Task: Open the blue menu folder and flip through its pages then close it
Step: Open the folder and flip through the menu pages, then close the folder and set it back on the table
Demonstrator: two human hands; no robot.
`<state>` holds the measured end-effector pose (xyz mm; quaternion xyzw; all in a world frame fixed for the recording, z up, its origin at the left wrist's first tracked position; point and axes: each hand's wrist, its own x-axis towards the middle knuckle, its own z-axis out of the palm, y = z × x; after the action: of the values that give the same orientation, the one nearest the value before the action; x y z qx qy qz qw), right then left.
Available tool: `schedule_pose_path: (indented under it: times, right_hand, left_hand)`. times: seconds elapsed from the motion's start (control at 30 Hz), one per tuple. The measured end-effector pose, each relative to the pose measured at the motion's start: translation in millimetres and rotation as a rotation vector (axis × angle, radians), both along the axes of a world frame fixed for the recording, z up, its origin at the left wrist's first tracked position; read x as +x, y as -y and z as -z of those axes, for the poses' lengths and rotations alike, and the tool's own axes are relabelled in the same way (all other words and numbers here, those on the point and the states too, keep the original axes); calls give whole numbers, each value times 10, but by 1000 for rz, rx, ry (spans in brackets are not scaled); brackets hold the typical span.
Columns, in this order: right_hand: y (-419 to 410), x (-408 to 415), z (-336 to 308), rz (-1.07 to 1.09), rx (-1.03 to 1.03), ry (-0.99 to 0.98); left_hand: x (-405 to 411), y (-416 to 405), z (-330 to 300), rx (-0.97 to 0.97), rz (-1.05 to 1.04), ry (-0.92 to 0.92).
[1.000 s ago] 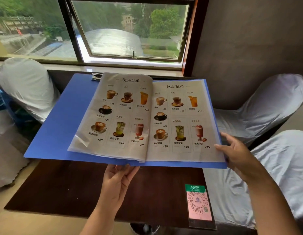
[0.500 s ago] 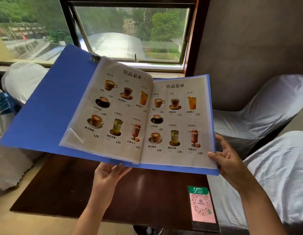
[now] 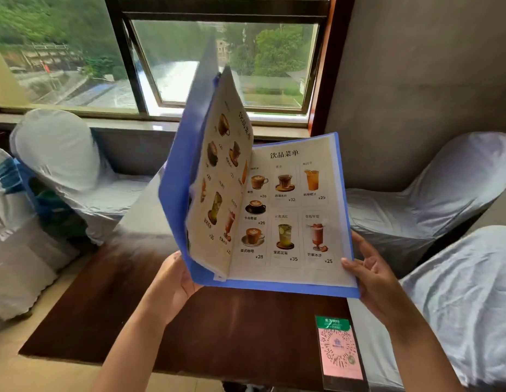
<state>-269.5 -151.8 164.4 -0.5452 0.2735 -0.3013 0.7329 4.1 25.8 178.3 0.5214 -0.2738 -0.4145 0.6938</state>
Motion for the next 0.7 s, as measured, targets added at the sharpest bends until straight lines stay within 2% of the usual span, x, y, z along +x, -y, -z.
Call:
schedule_pose_path:
  times: [0.13, 0.23, 0.33, 0.53, 0.7]
  right_hand:
    - [11, -21, -23, -33, 49, 59]
    - [22, 21, -75, -42, 98, 132]
    - [24, 47, -131, -35, 31, 117]
    - [57, -6, -160, -57, -46, 50]
    - [72, -41, -159, 6, -105, 18]
  left_hand:
    - [54, 13, 100, 58, 16, -57]
    - [20, 51, 227, 52, -62, -99]
    - [-82, 86, 286, 26, -121, -136]
    - [-136, 57, 240, -9, -208, -38]
    - [-147, 40, 197, -28, -212, 25]
